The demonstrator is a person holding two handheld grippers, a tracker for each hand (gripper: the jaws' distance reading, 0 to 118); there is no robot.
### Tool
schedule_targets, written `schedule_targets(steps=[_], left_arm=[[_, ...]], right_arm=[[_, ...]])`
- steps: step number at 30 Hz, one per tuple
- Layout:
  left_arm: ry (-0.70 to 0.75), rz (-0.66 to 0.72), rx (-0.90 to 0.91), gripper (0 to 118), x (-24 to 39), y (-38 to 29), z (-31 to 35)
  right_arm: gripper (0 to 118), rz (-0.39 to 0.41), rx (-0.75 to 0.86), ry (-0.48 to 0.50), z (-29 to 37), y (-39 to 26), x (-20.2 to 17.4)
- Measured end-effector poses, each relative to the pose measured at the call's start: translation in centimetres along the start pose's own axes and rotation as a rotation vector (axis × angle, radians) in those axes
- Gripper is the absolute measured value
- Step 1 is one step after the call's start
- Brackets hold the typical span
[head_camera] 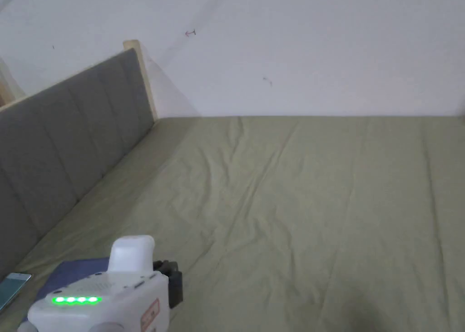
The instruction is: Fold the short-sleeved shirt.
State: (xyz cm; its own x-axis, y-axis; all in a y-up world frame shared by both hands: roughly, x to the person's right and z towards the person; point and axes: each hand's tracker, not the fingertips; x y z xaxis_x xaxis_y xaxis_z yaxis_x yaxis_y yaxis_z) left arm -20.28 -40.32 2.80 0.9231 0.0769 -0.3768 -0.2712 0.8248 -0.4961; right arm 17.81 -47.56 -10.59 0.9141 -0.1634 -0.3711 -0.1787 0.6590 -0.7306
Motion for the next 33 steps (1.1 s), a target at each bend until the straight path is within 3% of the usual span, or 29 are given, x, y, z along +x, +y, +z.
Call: schedule_targets(steps=[3,11,15,17,18,19,20,21,26,28,33], left_arm=[[-0.02,-0.05,0.082,0,5.0,-0.2,2.2],[-0.117,-0.068,0.304,0,12.5,0.4,7.8],[-0.095,-0.076,0.375,0,14.1,0.3,10.0],[-0.081,-0.076,0.4,21,14.6,0.3,10.7],[-0.078,-0.071,0.409,43,14.6,0.3,11.0],[-0.086,-0.069,0.411,82,14.5,0.3,11.3],[-0.121,-0.052,0.423,106,14.4,0.3,11.4],[-0.133,-0.047,0.419,118,14.6,0.5,11.5],[-0.113,-0.031,0.43,118,14.8,0.8,12.4],[-0.089,-0.029,0.437,118,14.8,0.8,12.5],[0.007,-0.113,0.395,117,15.9,0.7,12.7]], right_arm=[[5,0.074,0.14,-0.068,3.1,0.8,-0.7],[5,0.104,0.443,-0.119,10.9,3.2,-2.2],[10,0.095,0.542,-0.133,13.6,3.7,-2.7],[41,0.097,0.563,-0.136,14.5,3.8,-2.9],[64,0.106,0.574,-0.144,14.8,3.9,-2.9],[91,0.115,0.586,-0.159,15.0,3.9,-3.0],[100,0.116,0.604,-0.177,15.2,3.8,-3.0],[101,0.122,0.622,-0.186,15.5,3.7,-3.1],[105,0.146,0.668,-0.219,16.2,3.7,-3.5],[110,0.134,0.675,-0.218,16.3,3.9,-3.4],[110,0.097,0.675,-0.199,16.4,4.4,-3.2]])
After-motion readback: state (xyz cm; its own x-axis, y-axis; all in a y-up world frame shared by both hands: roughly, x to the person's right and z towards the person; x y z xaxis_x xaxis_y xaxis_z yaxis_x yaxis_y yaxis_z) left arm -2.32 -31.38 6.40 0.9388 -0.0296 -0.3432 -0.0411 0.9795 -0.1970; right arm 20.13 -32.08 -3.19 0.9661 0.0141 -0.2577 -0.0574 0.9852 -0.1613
